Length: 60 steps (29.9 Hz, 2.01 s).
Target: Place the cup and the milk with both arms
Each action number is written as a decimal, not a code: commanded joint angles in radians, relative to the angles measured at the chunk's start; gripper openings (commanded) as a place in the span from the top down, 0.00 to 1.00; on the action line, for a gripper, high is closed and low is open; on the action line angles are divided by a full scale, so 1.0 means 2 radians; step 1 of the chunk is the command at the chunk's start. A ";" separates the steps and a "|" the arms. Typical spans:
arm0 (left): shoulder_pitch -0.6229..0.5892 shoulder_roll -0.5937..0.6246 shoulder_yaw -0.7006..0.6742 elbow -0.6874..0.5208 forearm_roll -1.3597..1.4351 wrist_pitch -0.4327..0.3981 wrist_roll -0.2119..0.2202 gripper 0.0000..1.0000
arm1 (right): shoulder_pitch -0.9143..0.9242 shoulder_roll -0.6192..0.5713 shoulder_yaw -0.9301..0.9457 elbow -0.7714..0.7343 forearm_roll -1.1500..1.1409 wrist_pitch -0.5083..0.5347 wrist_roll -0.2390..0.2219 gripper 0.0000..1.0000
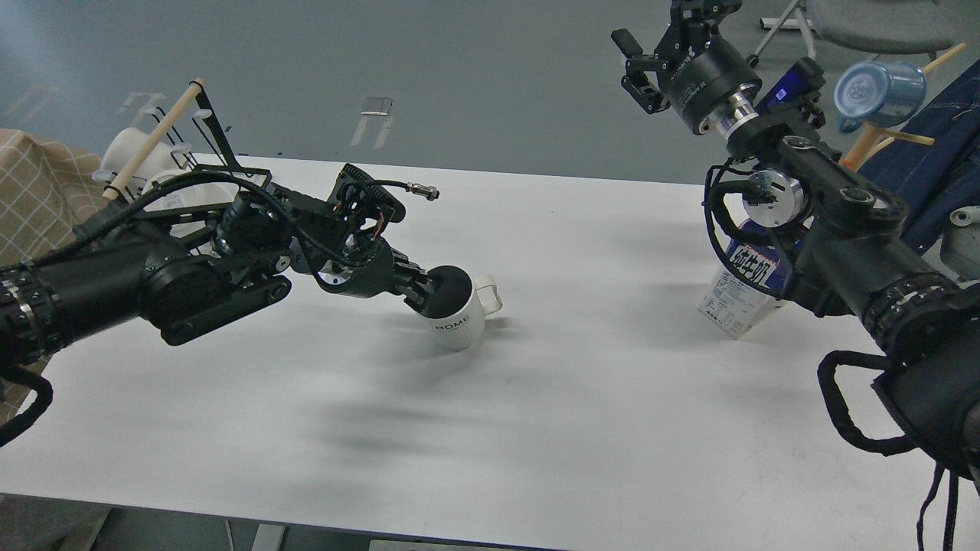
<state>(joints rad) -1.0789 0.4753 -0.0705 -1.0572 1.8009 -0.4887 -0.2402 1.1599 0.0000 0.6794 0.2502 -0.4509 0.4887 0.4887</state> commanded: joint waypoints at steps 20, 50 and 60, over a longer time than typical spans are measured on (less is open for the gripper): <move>-0.025 -0.006 -0.004 0.005 -0.016 0.000 -0.006 0.04 | -0.002 0.000 0.000 0.001 0.000 0.000 0.000 0.00; -0.038 0.113 -0.161 0.007 -0.723 0.036 -0.001 0.02 | 0.102 -0.310 -0.205 0.285 -0.091 0.000 0.000 0.00; -0.009 0.092 -0.215 0.007 -0.726 0.048 -0.001 0.02 | 0.038 -0.620 -0.208 0.544 -0.294 -0.056 0.000 0.00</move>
<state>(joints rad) -1.1069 0.6642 -0.4916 -1.0427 0.3503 -0.3991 -0.2413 1.2907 -1.1014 0.2650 1.2282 -0.9253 0.4393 0.4888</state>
